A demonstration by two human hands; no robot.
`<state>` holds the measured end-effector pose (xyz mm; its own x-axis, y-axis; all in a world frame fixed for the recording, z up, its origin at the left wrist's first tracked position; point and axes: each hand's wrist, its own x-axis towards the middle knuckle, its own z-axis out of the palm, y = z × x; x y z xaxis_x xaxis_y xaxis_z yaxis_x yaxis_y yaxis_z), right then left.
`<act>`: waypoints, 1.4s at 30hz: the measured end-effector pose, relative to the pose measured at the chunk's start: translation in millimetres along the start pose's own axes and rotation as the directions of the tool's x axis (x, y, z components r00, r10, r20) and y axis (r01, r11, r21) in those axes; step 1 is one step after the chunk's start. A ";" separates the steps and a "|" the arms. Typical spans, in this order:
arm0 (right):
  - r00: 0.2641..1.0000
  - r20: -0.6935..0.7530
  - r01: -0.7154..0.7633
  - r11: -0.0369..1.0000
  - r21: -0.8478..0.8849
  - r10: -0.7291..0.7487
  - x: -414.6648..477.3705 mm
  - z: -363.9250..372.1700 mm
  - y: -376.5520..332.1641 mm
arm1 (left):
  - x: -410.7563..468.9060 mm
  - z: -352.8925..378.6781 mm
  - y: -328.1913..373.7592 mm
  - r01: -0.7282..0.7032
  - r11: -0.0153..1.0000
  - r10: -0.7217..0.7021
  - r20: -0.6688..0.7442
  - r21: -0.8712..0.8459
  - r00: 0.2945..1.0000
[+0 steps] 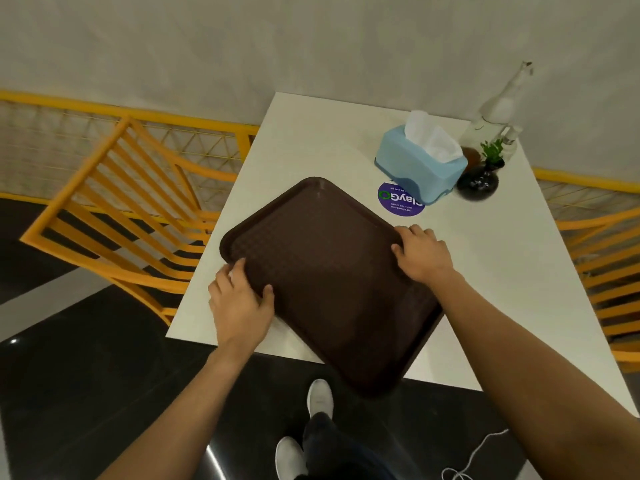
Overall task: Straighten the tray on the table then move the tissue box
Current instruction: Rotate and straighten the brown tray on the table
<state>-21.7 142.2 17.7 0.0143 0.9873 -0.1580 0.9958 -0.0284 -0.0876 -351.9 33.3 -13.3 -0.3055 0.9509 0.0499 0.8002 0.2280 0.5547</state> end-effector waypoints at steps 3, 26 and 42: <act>1.000 -0.029 0.003 1.000 0.013 -0.003 8.3 1.3 -2.1 | -6.5 2.1 1.8 0.129 0.989 -0.121 0.096 -0.075 0.988; 0.987 -0.004 -0.156 0.955 0.251 0.162 4.7 39.6 -40.8 | 94.5 -6.3 -15.5 0.304 0.837 -0.316 0.053 -0.456 0.947; 0.925 -0.072 -0.332 0.888 0.318 0.372 5.3 49.6 -113.9 | 201.7 -24.6 -56.6 0.016 0.922 0.079 0.225 -0.388 0.971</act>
<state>-139.6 142.9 -22.0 0.3906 0.9142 -0.1076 0.8503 -0.4032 -0.3383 -471.5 207.0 -14.2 -0.1175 0.9885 -0.0952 0.5326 0.1437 0.8341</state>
